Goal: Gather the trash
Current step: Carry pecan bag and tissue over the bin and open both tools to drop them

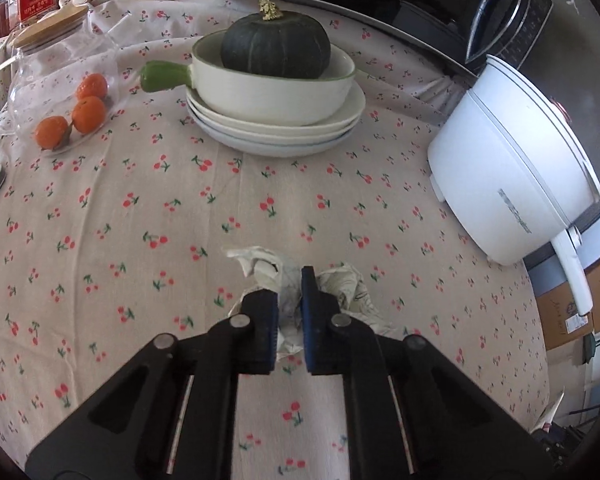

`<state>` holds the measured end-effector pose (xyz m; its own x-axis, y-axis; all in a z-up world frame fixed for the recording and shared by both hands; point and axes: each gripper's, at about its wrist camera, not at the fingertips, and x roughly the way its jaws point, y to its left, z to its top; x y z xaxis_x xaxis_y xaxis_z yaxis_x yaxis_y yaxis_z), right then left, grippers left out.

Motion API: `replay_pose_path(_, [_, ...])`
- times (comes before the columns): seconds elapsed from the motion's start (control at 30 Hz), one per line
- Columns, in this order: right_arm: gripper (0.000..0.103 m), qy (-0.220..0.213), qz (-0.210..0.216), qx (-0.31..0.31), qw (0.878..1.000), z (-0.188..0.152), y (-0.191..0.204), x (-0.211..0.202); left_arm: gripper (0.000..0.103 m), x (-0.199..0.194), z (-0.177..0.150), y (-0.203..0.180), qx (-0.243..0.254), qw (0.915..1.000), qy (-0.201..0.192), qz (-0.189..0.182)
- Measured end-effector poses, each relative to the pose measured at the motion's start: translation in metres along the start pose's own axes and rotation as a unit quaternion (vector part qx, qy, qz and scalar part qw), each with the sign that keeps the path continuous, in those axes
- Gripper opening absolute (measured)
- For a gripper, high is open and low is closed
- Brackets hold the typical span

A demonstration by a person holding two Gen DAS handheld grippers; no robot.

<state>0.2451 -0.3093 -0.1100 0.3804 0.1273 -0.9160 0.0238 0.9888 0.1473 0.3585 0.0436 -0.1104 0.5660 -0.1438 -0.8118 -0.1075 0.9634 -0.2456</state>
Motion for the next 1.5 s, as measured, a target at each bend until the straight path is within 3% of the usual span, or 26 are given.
replay_pose_path(0.33, [0.036,-0.031,0.016,-0.001,0.999,-0.037,0.014,-0.056,0.011,-0.084,-0.077,-0.032,0.05,0.9975,0.021,-0.044])
replay_pose_path(0.6, [0.036,-0.041,0.014,-0.003,0.999,-0.087,0.014,-0.086,0.011,-0.136,-0.14,-0.076,0.126,0.9888,0.022,-0.077])
replay_pose_path(0.97, [0.036,-0.041,0.013,0.027,0.999,-0.146,-0.03,-0.092,0.011,-0.14,-0.213,-0.13,0.198,0.9695,0.071,-0.126])
replay_pose_path(1.27, [0.036,-0.03,-0.005,0.067,0.997,-0.178,-0.083,-0.096,0.014,-0.133,-0.261,-0.179,0.27,0.9456,0.093,-0.157])
replay_pose_path(1.37, [0.036,-0.028,-0.004,0.075,0.997,-0.181,-0.089,-0.096,0.031,-0.133,-0.267,-0.187,0.291,0.9383,0.09,-0.165])
replay_pose_path(1.43, [0.036,-0.027,-0.004,0.076,0.997,-0.182,-0.092,-0.096,0.071,-0.138,-0.266,-0.188,0.297,0.9408,0.07,-0.149])
replay_pose_path(1.5, [0.036,-0.028,-0.004,0.077,0.997,-0.182,-0.094,-0.096,0.083,-0.143,-0.261,-0.185,0.291,0.9467,0.041,-0.132])
